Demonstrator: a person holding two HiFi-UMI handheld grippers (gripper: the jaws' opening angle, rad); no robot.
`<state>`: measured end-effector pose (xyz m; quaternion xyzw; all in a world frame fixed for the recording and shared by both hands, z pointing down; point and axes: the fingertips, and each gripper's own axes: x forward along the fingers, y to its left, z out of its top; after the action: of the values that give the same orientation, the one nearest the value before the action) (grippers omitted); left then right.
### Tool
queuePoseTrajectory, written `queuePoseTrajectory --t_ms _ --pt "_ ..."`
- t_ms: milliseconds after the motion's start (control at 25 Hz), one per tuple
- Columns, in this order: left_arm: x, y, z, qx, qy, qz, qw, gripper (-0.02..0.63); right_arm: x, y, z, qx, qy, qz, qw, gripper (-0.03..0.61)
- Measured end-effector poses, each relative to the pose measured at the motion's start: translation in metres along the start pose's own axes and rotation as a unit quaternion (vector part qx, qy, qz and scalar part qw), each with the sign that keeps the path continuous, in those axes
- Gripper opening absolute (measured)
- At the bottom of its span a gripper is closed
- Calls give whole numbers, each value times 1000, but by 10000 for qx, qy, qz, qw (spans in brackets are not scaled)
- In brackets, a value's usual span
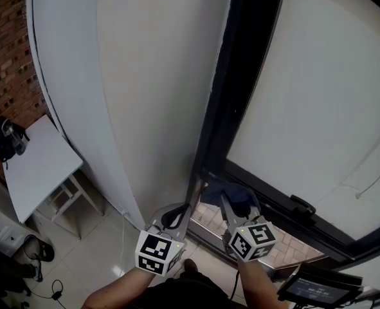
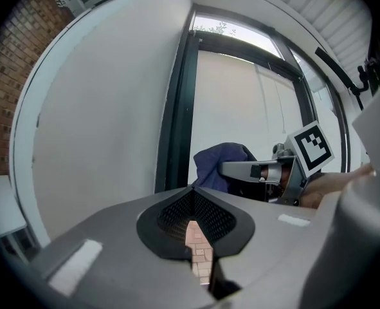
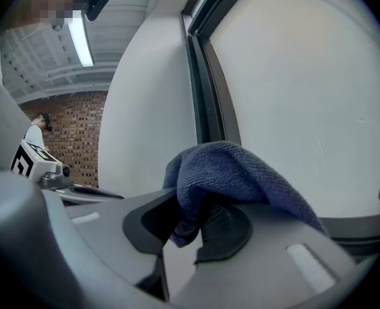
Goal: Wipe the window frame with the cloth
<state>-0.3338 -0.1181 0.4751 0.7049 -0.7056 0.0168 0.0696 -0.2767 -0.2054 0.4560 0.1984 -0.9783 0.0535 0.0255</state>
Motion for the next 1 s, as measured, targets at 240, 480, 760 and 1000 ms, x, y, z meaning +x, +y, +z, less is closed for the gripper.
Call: queuePoseTrajectory --t_ms 240,480,760,1000 --pt "33 11 -16 25 214 169 9996 -6 49 -28 -26 -50 261 39 9996 66" --pt "49 22 -35 -33 464 281 9985 -6 84 -36 -53 5 631 125 9979 66" --pt "66 31 -47 -74 647 349 9973 -6 100 -51 -68 104 735 114 9972 66" --pt "75 29 -40 -21 618 279 9977 -6 103 -51 -65 143 701 93 9974 66"
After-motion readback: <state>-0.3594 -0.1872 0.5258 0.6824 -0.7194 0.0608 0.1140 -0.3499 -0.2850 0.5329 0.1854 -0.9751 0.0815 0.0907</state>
